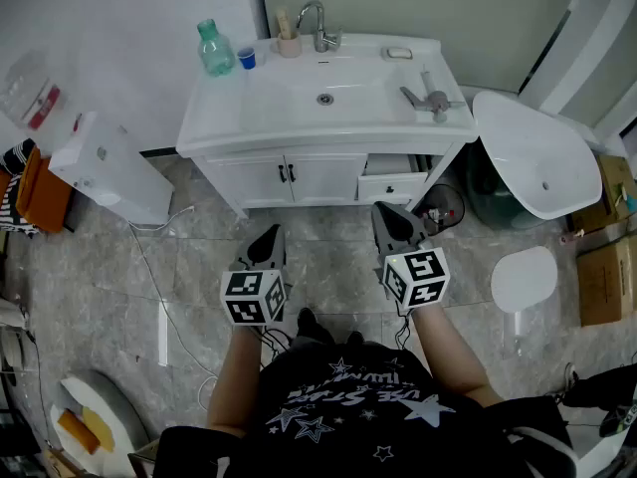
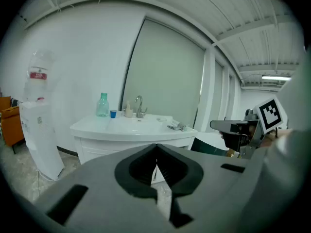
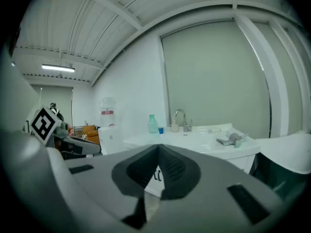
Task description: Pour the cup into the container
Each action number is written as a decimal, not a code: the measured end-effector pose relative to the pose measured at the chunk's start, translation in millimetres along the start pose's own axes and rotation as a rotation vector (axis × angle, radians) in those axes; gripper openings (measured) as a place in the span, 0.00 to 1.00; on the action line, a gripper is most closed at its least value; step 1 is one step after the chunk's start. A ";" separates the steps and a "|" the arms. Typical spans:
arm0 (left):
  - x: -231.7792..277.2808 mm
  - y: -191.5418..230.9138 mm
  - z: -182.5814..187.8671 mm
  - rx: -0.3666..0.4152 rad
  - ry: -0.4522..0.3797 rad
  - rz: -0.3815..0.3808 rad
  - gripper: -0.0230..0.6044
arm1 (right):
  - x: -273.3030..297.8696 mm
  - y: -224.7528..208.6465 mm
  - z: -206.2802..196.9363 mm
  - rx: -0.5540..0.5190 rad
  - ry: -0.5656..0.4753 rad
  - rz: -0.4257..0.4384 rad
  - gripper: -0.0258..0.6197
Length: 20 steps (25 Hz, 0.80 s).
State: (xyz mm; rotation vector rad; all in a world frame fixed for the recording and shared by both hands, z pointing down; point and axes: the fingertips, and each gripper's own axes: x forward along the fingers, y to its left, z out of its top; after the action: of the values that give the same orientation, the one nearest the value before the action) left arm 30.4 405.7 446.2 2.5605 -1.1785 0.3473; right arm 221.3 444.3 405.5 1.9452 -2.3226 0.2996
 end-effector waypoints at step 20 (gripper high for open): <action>31.1 57.1 1.1 -0.010 0.028 -0.053 0.05 | 54.2 6.5 -5.5 0.040 0.015 -0.046 0.05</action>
State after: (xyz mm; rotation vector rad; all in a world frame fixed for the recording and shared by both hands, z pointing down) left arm 6.4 348.3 465.3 2.5644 -1.0976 0.3632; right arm 204.8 394.4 421.1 2.0038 -2.2764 0.3588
